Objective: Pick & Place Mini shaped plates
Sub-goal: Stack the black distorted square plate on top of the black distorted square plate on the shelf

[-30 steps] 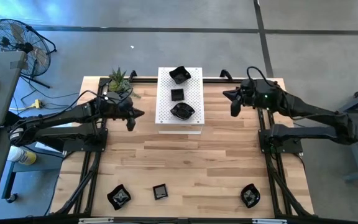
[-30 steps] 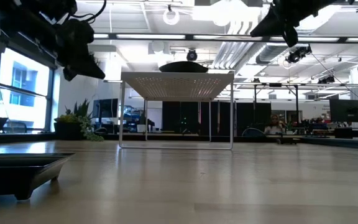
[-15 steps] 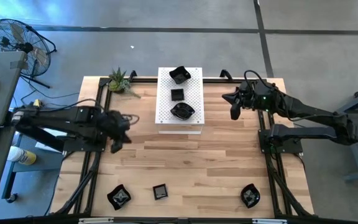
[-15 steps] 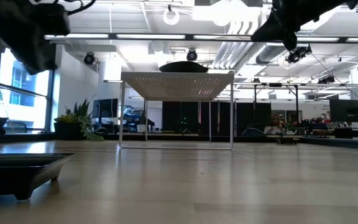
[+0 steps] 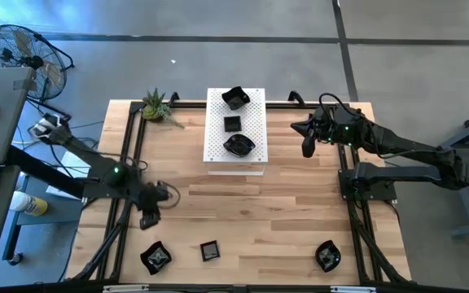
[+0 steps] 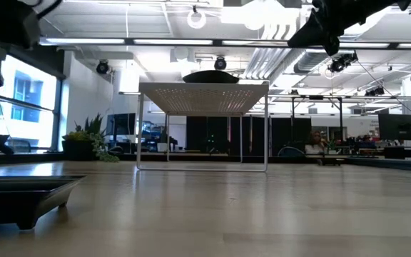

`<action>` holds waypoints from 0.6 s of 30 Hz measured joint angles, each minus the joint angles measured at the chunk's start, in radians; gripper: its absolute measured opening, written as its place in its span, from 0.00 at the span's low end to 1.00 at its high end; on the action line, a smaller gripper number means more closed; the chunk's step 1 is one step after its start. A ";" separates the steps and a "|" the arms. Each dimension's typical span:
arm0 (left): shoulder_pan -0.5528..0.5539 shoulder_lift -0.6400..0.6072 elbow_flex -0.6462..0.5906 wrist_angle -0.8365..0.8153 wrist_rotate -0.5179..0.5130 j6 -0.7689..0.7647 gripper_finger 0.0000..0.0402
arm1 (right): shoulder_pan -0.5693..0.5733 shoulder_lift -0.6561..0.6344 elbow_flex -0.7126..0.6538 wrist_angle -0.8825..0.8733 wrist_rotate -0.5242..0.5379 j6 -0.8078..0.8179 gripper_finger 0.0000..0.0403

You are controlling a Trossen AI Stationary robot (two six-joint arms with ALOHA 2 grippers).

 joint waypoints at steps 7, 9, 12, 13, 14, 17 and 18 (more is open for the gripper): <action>-0.186 0.104 0.000 0.139 -0.053 -0.265 0.21 | 0.000 0.000 0.000 -0.001 -0.007 -0.029 0.00; -0.234 0.131 0.000 0.178 -0.068 -0.337 0.21 | 0.000 0.000 0.000 -0.003 -0.011 -0.029 0.01; -0.298 0.174 0.000 0.215 -0.071 -0.428 0.21 | 0.000 0.000 0.001 -0.002 -0.011 -0.042 0.01; -0.318 0.190 0.000 0.222 -0.071 -0.459 0.21 | 0.000 0.000 0.001 -0.003 -0.012 -0.044 0.01; -0.335 0.204 0.000 0.222 -0.071 -0.486 0.21 | 0.000 0.000 0.001 -0.002 -0.011 -0.044 0.01; -0.375 0.250 0.000 0.245 -0.078 -0.561 0.21 | 0.000 0.000 0.001 -0.003 -0.011 -0.044 0.00; -0.387 0.262 0.000 0.246 -0.085 -0.583 0.21 | 0.000 0.000 0.001 -0.003 -0.011 -0.044 0.01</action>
